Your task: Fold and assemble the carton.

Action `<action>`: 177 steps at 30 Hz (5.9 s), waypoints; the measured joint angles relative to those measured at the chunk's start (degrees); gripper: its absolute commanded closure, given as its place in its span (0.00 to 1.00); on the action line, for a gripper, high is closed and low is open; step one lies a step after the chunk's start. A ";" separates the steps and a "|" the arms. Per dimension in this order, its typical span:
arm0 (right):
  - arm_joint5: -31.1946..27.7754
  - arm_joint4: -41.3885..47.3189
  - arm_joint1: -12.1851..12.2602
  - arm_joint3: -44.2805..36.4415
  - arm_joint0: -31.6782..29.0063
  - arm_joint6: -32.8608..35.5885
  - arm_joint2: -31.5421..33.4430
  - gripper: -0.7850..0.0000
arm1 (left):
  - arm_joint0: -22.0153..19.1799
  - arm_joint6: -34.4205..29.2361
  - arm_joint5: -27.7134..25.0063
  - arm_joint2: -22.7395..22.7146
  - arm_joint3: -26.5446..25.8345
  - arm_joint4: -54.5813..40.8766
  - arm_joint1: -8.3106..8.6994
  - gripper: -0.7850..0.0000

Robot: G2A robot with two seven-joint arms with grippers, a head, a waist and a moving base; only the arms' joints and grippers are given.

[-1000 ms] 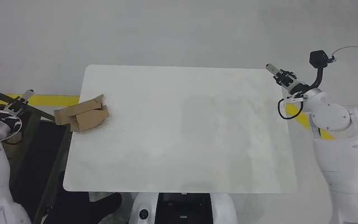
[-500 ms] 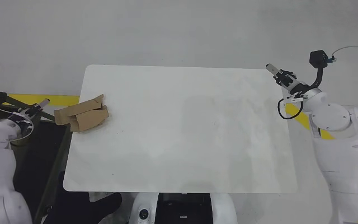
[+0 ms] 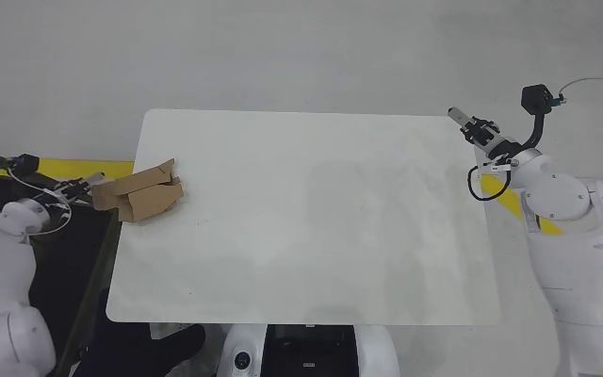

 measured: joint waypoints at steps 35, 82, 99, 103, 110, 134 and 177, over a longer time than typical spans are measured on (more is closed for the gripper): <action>0.00 0.00 0.00 0.00 0.00 0.00 0.00 0.00 | -5.09 -15.16 -7.88 0.76 5.84 -21.18 0.74 1.00; 0.00 0.00 0.00 0.00 0.00 0.00 0.00 0.00 | -10.74 -14.58 38.48 28.56 -32.87 -52.37 -8.82 1.00; 0.00 0.00 0.00 0.00 0.00 0.00 0.00 0.00 | -2.36 -22.83 42.20 31.85 -50.03 -63.18 -9.79 1.00; 0.00 0.00 0.00 0.00 0.00 0.00 0.00 0.00 | -0.15 -24.65 43.51 31.09 -54.24 -65.85 -9.59 1.00; 0.00 0.00 0.00 0.00 0.00 0.00 0.00 0.00 | 2.98 -27.85 45.52 29.71 -58.87 -68.25 -9.07 1.00; 0.00 0.00 0.00 0.00 0.00 0.00 0.00 0.00 | 3.61 -28.53 45.75 29.66 -59.63 -68.41 -8.97 1.00; -15.36 34.85 -4.18 8.82 6.88 28.02 -18.70 0.00 | -7.23 -36.85 27.74 39.99 -40.44 -74.43 -12.55 1.00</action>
